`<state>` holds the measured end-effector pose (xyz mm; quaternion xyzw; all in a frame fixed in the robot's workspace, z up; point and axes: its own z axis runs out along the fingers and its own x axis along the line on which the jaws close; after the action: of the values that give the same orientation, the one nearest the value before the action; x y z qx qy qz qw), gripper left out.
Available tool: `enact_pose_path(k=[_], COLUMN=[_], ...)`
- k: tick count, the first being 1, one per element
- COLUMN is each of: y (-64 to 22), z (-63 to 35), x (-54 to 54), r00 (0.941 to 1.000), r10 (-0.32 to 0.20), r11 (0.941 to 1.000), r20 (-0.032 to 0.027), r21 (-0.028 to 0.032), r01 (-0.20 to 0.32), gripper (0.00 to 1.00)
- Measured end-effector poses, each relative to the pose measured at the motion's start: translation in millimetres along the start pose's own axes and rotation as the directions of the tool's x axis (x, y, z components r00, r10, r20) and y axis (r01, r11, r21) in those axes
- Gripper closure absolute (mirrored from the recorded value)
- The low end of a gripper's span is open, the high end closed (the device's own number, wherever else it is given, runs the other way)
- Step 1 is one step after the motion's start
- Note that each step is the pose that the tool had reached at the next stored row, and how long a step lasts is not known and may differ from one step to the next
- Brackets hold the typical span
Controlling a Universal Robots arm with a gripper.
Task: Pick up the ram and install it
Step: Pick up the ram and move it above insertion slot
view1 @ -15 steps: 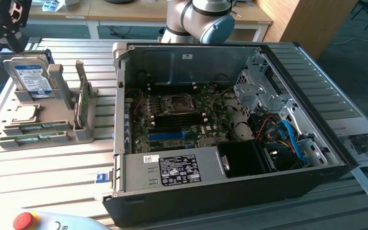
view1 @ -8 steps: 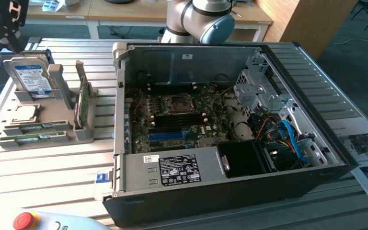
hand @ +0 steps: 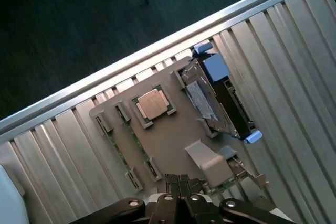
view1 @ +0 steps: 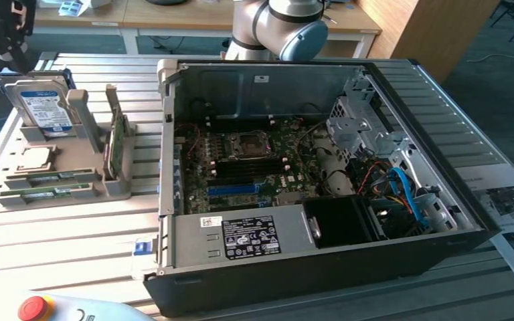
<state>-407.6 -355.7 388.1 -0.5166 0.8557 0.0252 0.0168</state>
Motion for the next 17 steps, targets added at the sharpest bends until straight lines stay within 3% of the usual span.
enact_pose_path(k=[4, 8, 13, 17], y=[0.0, 0.0, 0.0, 0.0], z=[0.0, 0.0, 0.0, 0.0], x=[0.0, 0.0, 0.0, 0.0], r00=[0.9975, 0.9902, 0.9751, 0.9579], r10=[-0.071, -0.14, -0.222, -0.287], r11=[0.9975, 0.9902, 0.975, 0.9579], r20=[-0.0014, -0.0025, -0.0035, -0.0042], r21=[-0.0034, -0.0068, -0.0109, -0.0144], r01=[0.071, 0.14, 0.222, 0.287], gripper=[0.89, 0.89, 0.89, 0.89])
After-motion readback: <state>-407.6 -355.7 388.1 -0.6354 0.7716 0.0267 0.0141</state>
